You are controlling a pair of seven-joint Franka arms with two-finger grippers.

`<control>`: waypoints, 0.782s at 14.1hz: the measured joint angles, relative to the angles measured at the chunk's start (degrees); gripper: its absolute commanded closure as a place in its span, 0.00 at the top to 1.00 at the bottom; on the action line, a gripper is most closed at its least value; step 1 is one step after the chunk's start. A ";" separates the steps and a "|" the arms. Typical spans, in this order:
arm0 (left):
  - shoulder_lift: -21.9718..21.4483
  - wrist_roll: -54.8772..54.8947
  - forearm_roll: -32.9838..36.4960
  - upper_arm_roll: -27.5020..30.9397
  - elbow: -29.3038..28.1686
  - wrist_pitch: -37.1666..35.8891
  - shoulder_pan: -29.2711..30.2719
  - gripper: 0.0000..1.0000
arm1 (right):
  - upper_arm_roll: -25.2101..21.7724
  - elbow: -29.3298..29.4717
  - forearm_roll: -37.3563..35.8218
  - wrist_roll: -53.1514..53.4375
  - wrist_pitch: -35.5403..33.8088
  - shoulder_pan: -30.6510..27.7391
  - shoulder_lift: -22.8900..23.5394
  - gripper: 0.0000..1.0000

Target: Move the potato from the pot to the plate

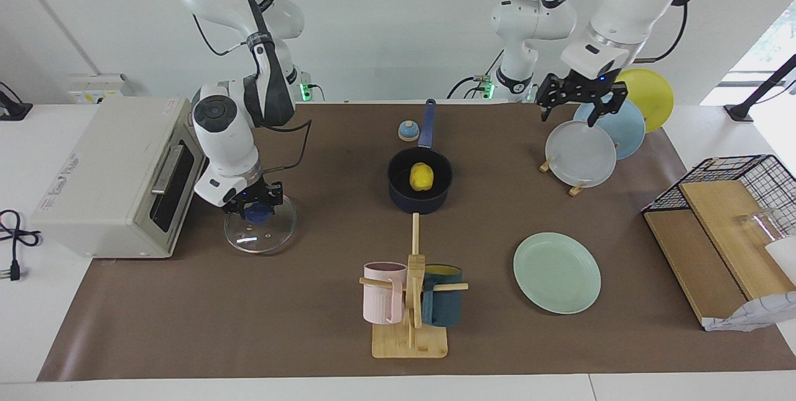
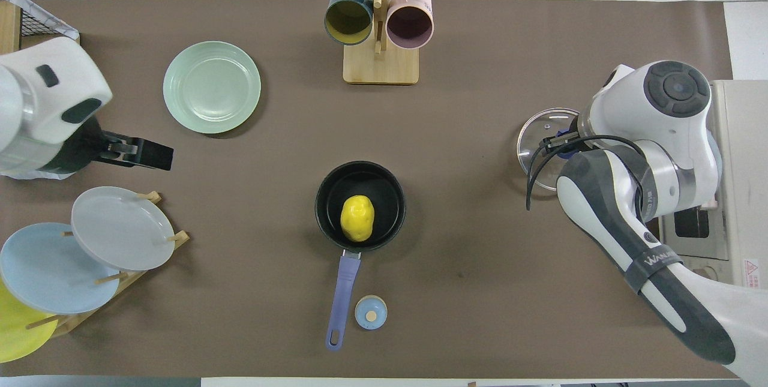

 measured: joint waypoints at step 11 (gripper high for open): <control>11.09 -21.73 -0.21 -0.39 -16.11 27.90 -21.47 1.00 | 0.16 1.05 3.03 -0.13 -3.05 -0.34 -2.08 1.00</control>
